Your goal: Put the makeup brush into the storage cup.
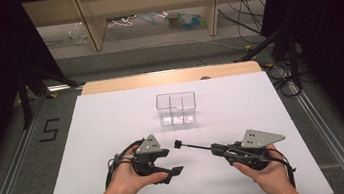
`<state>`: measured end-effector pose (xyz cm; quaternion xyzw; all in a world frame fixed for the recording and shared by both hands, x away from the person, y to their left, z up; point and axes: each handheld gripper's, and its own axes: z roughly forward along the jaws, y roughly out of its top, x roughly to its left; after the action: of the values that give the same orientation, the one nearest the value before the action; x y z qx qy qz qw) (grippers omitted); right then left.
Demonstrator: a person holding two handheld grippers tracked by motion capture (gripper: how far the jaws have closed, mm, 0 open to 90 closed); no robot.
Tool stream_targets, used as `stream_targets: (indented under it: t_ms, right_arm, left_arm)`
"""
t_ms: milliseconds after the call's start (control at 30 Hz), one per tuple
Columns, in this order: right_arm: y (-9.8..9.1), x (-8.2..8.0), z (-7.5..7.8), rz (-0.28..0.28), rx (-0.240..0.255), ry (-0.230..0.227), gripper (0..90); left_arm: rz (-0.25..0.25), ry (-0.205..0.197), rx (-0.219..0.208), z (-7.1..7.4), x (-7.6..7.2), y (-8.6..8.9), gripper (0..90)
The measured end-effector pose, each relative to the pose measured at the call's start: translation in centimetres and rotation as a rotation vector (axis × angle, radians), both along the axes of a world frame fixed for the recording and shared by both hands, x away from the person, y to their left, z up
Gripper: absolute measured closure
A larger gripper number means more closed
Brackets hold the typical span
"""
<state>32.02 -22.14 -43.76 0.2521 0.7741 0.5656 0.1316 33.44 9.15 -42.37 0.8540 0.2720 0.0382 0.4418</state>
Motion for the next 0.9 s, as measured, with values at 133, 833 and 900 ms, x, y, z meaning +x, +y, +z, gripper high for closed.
stream_targets:
  t_ms: [133, 833, 900]
  right_arm:
    - [0.0, 0.1, 0.0, -0.008, 0.005, -0.009, 85.5]
    - [1.1, 0.6, 0.3, -0.015, 0.002, -0.022, 85.4]
    - [1.1, 0.6, 0.4, -0.017, 0.005, -0.019, 85.4]
  left_arm:
    - [-0.006, 0.005, -0.009, -0.2, 0.2, 0.1, 25.8]
    - [0.022, 0.025, -0.034, -0.4, 0.2, 0.2, 25.7]
    - [0.022, 0.023, -0.037, -0.4, 0.2, 0.1, 25.8]
